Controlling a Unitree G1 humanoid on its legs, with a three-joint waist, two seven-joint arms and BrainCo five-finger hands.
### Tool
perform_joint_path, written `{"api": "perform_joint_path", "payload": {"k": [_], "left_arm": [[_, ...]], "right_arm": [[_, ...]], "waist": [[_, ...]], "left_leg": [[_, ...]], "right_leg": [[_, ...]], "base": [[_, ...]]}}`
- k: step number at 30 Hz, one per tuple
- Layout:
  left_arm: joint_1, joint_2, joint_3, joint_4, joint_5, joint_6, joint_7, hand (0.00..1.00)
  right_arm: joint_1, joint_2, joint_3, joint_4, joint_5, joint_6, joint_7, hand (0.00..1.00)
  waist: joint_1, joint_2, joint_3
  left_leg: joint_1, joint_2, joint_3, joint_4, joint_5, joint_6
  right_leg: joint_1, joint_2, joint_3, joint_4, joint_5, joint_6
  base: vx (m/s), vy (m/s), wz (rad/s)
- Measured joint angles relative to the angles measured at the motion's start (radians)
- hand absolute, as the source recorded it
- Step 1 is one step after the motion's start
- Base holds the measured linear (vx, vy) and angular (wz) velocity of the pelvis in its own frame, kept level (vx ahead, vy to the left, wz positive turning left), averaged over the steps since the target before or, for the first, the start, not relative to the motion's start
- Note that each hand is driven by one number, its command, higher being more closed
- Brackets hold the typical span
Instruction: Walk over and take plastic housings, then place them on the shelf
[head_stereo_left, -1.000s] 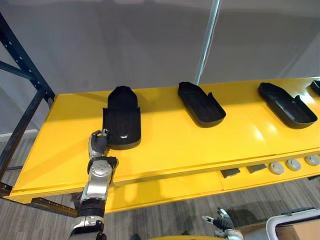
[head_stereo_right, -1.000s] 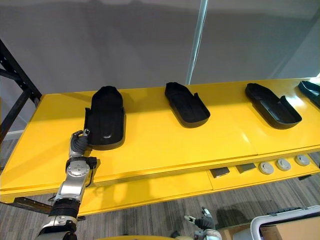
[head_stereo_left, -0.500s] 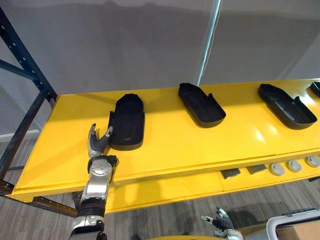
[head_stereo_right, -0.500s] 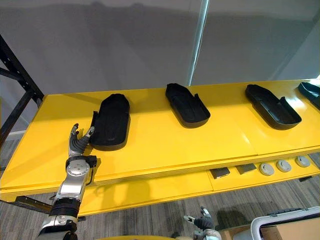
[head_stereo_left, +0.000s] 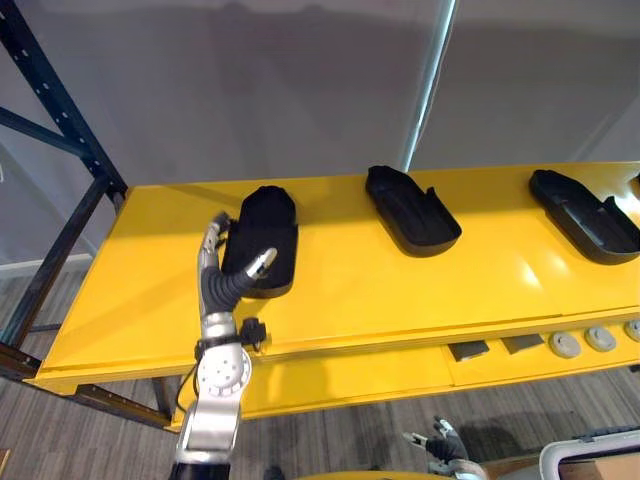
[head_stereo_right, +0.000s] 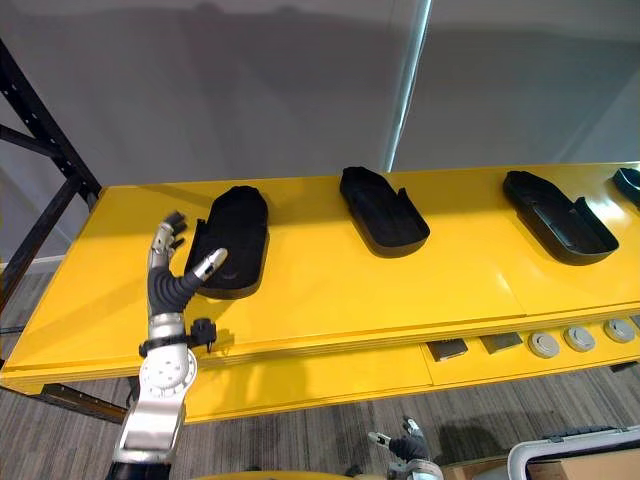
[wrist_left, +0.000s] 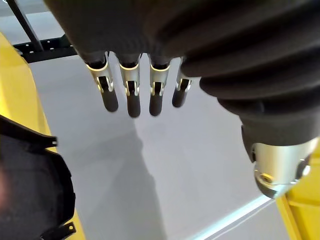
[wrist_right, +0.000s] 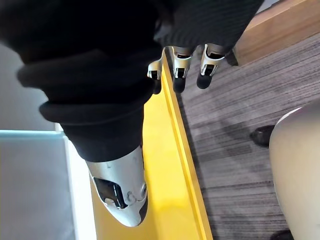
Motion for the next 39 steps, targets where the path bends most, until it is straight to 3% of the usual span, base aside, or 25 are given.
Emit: {"api": "perform_joint_path", "payload": {"k": [5, 14, 25, 39], "left_arm": [[0.1, 0.001, -0.041, -0.004, 0.07, -0.024, -0.072, 1.0], [0.126, 0.001, -0.056, 0.076, 0.128, -0.023, -0.149, 1.0], [0.025, 0.001, -0.065, 0.27, 0.181, 0.013, -0.148, 1.0], [-0.174, 0.031, -0.051, 0.458, 0.199, 0.069, -0.121, 1.0]], "right_arm": [[0.012, 0.001, 0.001, -0.004, 0.0, -0.008, -0.003, 0.0], [0.017, 0.012, 0.008, -0.027, -0.009, -0.009, 0.0, 0.0], [0.034, 0.001, 0.029, -0.051, -0.01, -0.007, 0.0, 0.0], [0.015, 0.0, 0.036, -0.041, -0.019, 0.005, 0.001, 0.0]], "waist": [[0.028, -0.008, 0.008], [0.028, -0.012, 0.005], [0.021, 0.009, -0.01], [-0.01, 0.001, -0.016]], "left_leg": [[-0.012, 0.0, 0.004, 0.0, -0.009, -0.005], [0.008, 0.0, 0.008, 0.006, -0.008, -0.006], [0.006, -0.002, 0.012, -0.001, -0.008, -0.005], [-0.007, -0.003, 0.025, 0.005, -0.011, -0.009]], "right_leg": [[-0.004, -0.001, 0.0, 0.002, -0.011, 0.016], [0.001, 0.0, 0.006, 0.014, -0.011, 0.016], [-0.017, -0.001, 0.018, 0.019, -0.014, 0.014], [-0.019, 0.001, 0.022, -0.004, -0.01, 0.008]], "base": [[0.0, 0.0, 0.0], [0.01, 0.001, 0.0], [-0.03, 0.003, -0.03], [0.05, -0.003, -0.03]]}}
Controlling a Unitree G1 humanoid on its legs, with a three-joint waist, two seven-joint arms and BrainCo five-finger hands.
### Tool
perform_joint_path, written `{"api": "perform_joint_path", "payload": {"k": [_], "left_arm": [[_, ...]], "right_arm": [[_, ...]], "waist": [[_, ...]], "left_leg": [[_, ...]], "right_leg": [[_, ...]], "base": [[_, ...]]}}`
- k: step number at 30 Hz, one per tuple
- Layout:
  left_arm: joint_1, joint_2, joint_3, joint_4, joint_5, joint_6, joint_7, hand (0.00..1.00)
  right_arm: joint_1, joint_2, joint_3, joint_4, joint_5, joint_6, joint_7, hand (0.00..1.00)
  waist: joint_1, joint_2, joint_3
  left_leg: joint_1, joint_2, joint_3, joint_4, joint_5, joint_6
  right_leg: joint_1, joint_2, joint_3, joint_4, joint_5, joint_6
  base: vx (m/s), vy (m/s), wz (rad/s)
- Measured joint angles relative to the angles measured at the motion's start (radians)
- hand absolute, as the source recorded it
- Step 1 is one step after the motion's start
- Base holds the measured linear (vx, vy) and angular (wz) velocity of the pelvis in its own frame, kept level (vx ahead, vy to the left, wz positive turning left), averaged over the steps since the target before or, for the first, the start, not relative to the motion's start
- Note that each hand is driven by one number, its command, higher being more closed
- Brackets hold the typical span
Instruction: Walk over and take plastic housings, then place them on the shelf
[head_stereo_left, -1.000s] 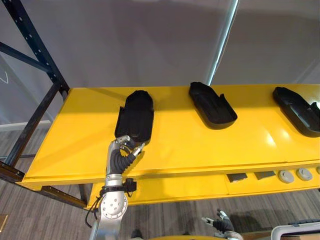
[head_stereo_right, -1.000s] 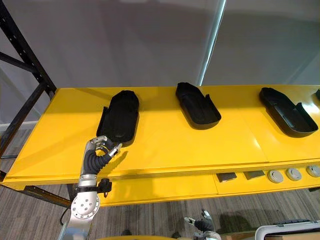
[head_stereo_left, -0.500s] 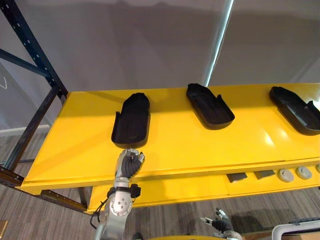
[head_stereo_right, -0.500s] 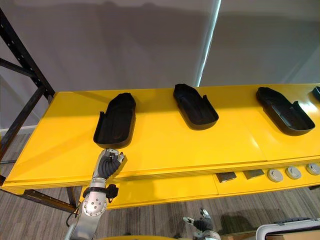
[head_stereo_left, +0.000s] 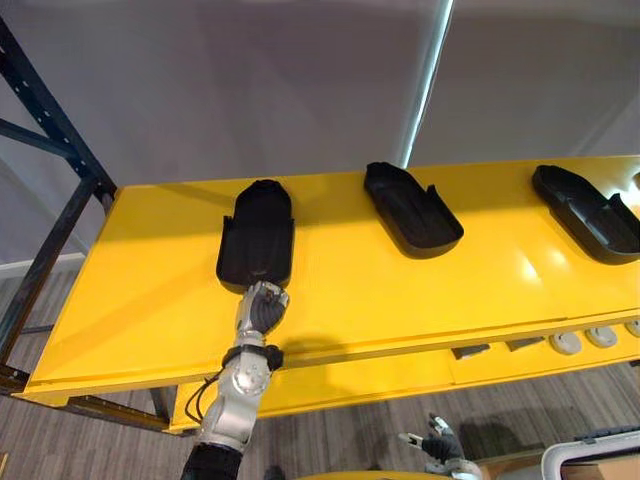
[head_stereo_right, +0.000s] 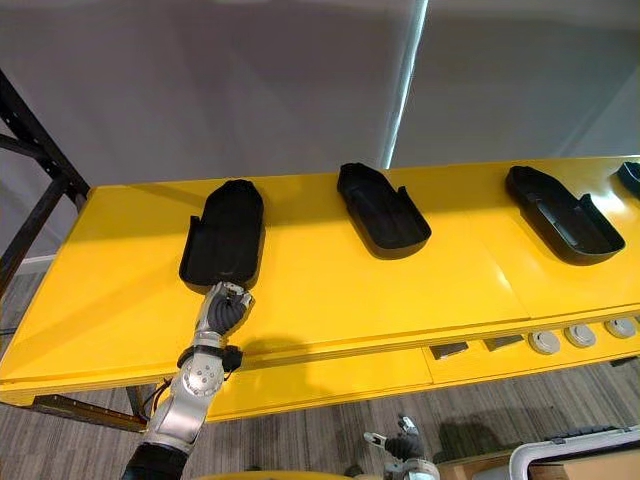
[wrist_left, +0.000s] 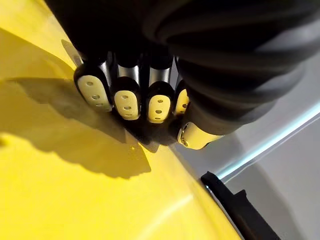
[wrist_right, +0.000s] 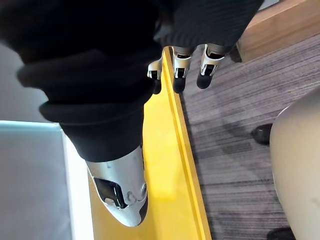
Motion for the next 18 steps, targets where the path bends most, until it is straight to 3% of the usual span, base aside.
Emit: {"api": "perform_joint_path", "payload": {"k": [7, 18], "left_arm": [[-0.036, 0.022, -0.004, 0.041, 0.017, 0.003, 0.002, 1.0], [-0.062, 0.029, -0.007, 0.037, 0.014, 0.003, 0.002, 1.0]], "right_arm": [[-0.006, 0.001, 0.005, 0.0, -0.001, 0.0, 0.001, 0.0], [-0.006, 0.003, 0.005, 0.0, 0.0, -0.001, 0.0, 0.0]], "waist": [[-0.02, -0.002, 0.001], [-0.022, -0.02, 0.008]], "left_leg": [[0.0, 0.0, 0.005, -0.005, 0.0, 0.0], [-0.006, -0.003, 0.002, -0.005, 0.001, 0.001]], "right_leg": [[-0.006, 0.0, 0.003, 0.0, 0.007, -0.004], [-0.014, -0.004, 0.003, -0.013, 0.022, -0.002]], "base": [[-0.01, 0.001, -0.02], [-0.03, 0.006, -0.01]]}}
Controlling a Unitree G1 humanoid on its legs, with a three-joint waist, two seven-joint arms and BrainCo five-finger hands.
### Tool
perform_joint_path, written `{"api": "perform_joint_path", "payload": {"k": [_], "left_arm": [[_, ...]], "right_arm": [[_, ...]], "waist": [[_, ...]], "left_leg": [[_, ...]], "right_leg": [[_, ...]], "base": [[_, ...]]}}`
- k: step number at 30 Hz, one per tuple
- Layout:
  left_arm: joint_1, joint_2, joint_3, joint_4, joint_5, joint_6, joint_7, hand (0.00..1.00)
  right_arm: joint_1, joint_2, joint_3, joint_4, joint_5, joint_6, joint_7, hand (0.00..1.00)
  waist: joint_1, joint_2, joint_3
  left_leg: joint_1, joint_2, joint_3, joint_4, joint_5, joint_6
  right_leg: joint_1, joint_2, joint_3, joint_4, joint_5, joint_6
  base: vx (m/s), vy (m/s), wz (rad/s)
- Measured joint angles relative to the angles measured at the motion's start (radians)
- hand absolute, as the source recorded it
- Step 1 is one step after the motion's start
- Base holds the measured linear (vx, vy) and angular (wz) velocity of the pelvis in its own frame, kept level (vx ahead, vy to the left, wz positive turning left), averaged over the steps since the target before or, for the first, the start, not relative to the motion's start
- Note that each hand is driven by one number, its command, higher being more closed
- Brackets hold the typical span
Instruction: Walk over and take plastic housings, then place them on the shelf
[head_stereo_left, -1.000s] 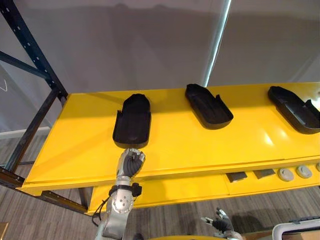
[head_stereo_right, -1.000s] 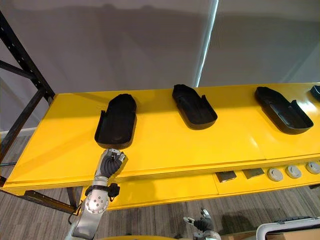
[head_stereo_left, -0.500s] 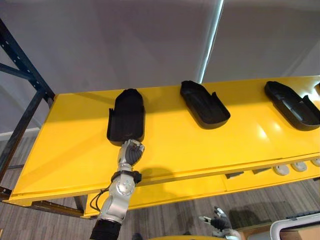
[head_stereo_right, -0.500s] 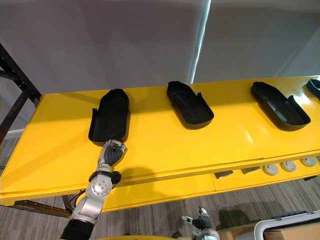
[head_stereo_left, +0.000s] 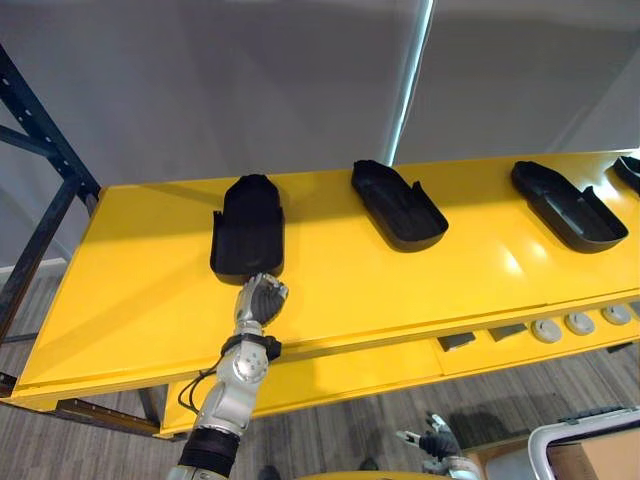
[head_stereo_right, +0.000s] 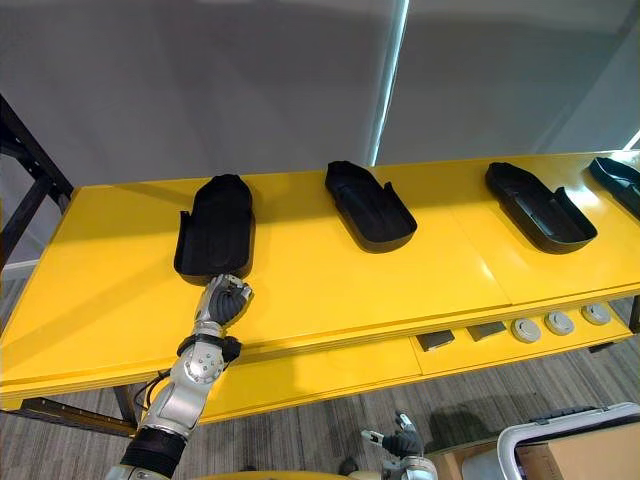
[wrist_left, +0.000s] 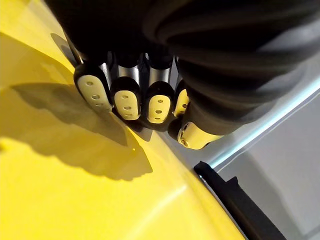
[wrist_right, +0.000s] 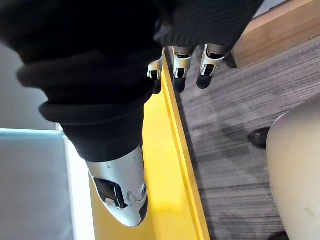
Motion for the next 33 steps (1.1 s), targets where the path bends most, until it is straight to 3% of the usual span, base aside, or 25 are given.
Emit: {"api": "perform_joint_path", "payload": {"k": [4, 7, 9, 13, 17, 21, 25, 28, 29, 33], "left_arm": [[0.049, 0.002, 0.003, -0.218, -0.022, -0.02, 0.015, 1.0], [0.111, 0.007, 0.011, -0.447, -0.047, -0.079, 0.036, 1.0], [0.162, 0.004, 0.079, -0.598, -0.091, -0.139, 0.071, 1.0], [0.244, -0.038, 0.279, -0.699, -0.212, -0.188, 0.146, 1.0], [0.354, -0.154, 0.509, -0.703, -0.475, -0.225, 0.257, 1.0], [0.485, -0.179, 0.573, -0.637, -0.612, -0.22, 0.271, 1.0], [0.506, -0.183, 0.584, -0.407, -0.657, -0.152, 0.165, 1.0], [0.491, -0.184, 0.551, -0.177, -0.642, -0.095, 0.081, 1.0], [0.477, -0.185, 0.525, -0.068, -0.634, -0.075, 0.051, 0.0], [0.442, -0.195, 0.471, 0.131, -0.626, -0.048, 0.003, 0.0]], "right_arm": [[-0.004, -0.001, 0.0, 0.009, 0.001, -0.004, -0.001, 0.0], [-0.016, -0.005, -0.001, 0.038, 0.002, -0.007, -0.008, 0.0], [-0.022, -0.009, 0.0, 0.06, 0.002, -0.019, -0.014, 0.0], [-0.023, -0.015, -0.001, 0.07, 0.002, -0.024, -0.022, 0.0], [-0.013, -0.011, -0.014, 0.065, 0.001, -0.017, -0.026, 0.0], [0.007, 0.001, -0.015, 0.021, 0.0, 0.002, -0.028, 0.0], [0.019, 0.015, -0.015, -0.033, -0.005, 0.008, -0.022, 0.0], [0.027, 0.036, 0.004, -0.062, -0.013, 0.018, -0.019, 0.0], [0.028, 0.039, 0.004, -0.072, -0.013, 0.024, -0.018, 0.0], [0.039, 0.039, 0.002, -0.102, -0.013, 0.03, -0.02, 0.0]], "waist": [[0.003, 0.0, 0.0], [0.019, 0.001, 0.0], [0.03, 0.004, 0.0], [0.046, 0.009, 0.003], [0.075, 0.014, 0.011], [0.102, 0.009, 0.008], [0.112, 0.003, 0.005], [0.113, -0.016, -0.005], [0.113, -0.02, -0.007], [0.111, -0.026, -0.009]], "left_leg": [[-0.013, -0.002, -0.019, 0.006, 0.001, 0.001], [-0.01, -0.002, -0.027, 0.007, 0.001, 0.001], [-0.011, -0.001, -0.039, 0.008, 0.001, 0.001], [-0.002, -0.001, -0.061, 0.006, 0.0, 0.001], [0.003, -0.009, -0.082, 0.0, -0.004, 0.006], [0.002, -0.009, -0.089, 0.0, -0.003, 0.007], [0.002, -0.008, -0.086, 0.004, -0.001, 0.009], [-0.001, -0.01, -0.077, 0.007, -0.001, 0.009], [0.01, -0.013, -0.075, 0.007, 0.002, 0.006], [0.024, -0.016, -0.068, 0.007, -0.002, 0.009]], "right_leg": [[0.006, -0.001, -0.014, -0.002, -0.001, 0.001], [0.015, -0.001, -0.014, -0.002, 0.0, 0.001], [0.019, 0.0, -0.02, 0.002, 0.0, 0.001], [0.038, -0.001, -0.036, 0.007, -0.003, 0.001], [0.051, -0.013, -0.058, 0.041, -0.043, 0.014], [0.052, -0.024, -0.091, 0.055, -0.059, 0.02], [0.053, -0.034, -0.111, 0.055, -0.061, 0.023], [0.058, -0.038, -0.11, 0.058, -0.06, 0.022], [0.061, -0.041, -0.11, 0.059, -0.061, 0.024], [0.07, -0.045, -0.109, 0.072, -0.066, 0.027]], "base": [[0.06, -0.002, 0.14], [0.07, 0.002, 0.09], [0.02, 0.001, 0.12], [-0.04, 0.002, 0.18], [-0.07, 0.009, 0.24], [-0.04, 0.018, 0.22], [0.03, 0.012, 0.09], [0.08, 0.017, -0.02], [0.11, 0.019, -0.02], [0.03, 0.012, -0.05]]}}
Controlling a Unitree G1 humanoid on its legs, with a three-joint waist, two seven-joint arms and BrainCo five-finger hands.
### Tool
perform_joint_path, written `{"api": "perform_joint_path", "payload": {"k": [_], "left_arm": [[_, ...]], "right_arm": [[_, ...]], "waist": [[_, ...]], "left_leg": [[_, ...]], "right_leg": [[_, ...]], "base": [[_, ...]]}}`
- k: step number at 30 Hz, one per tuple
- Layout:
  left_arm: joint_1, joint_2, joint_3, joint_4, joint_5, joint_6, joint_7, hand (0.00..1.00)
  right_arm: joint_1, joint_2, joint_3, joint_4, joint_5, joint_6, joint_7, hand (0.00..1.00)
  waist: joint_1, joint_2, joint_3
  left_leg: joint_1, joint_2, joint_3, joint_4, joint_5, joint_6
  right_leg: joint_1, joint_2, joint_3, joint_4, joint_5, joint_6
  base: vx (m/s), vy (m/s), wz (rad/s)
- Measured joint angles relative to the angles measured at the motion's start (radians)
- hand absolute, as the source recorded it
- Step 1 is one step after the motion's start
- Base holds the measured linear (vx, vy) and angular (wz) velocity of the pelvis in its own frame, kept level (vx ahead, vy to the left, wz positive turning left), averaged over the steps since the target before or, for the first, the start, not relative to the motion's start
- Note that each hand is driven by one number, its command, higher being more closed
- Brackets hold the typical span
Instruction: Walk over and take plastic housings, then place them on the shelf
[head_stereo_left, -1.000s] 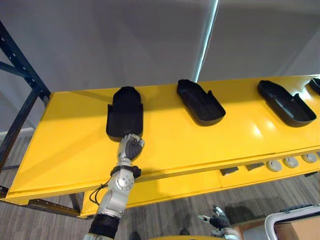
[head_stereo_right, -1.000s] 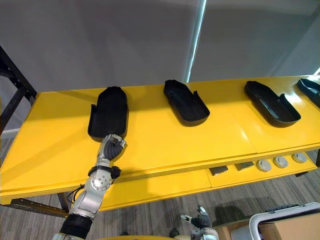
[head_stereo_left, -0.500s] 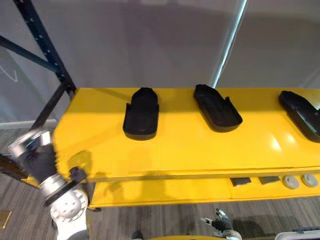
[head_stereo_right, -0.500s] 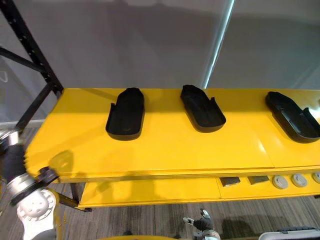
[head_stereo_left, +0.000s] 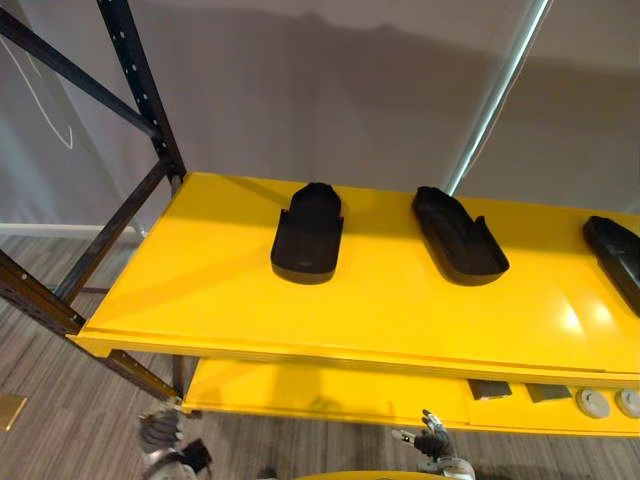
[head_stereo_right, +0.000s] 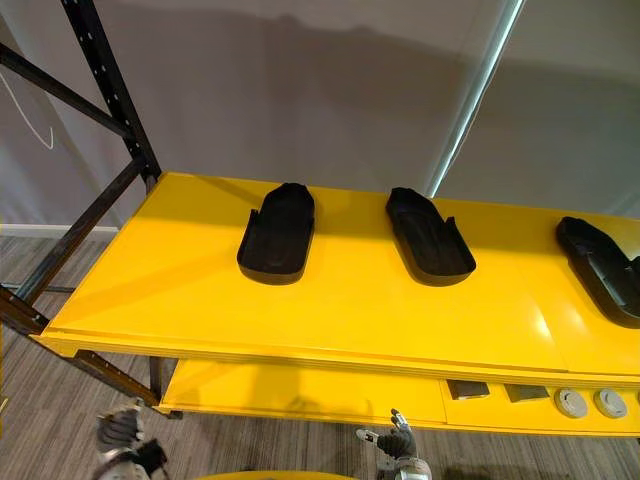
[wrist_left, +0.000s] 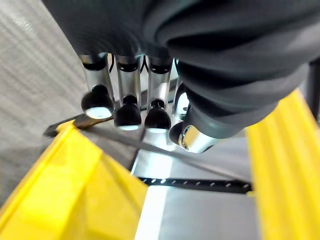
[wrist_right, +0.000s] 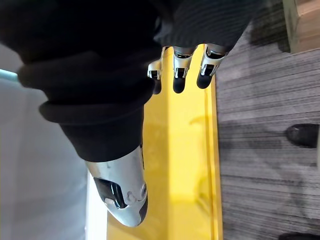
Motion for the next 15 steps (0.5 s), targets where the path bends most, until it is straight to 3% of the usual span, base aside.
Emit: {"api": "perform_joint_path", "payload": {"k": [9, 15], "left_arm": [[-0.071, 0.009, -0.05, 0.266, 0.024, 0.004, -0.012, 0.0], [-0.103, 0.016, -0.093, 0.387, 0.042, 0.004, -0.018, 0.0]], "right_arm": [[0.01, -0.006, -0.031, 0.016, 0.003, 0.0, -0.012, 0.0], [-0.013, -0.02, -0.059, 0.086, 0.011, -0.001, -0.026, 0.0]], "waist": [[-0.002, 0.046, 0.006], [-0.003, 0.049, 0.005]], "left_leg": [[0.016, -0.01, 0.005, -0.007, 0.0, 0.0], [0.011, -0.012, 0.004, -0.007, 0.0, 0.0]], "right_leg": [[-0.01, -0.003, 0.007, 0.017, -0.021, -0.006], [-0.016, 0.004, 0.019, 0.014, -0.023, -0.005]], "base": [[-0.02, 0.002, -0.02], [0.01, -0.002, 0.0]]}}
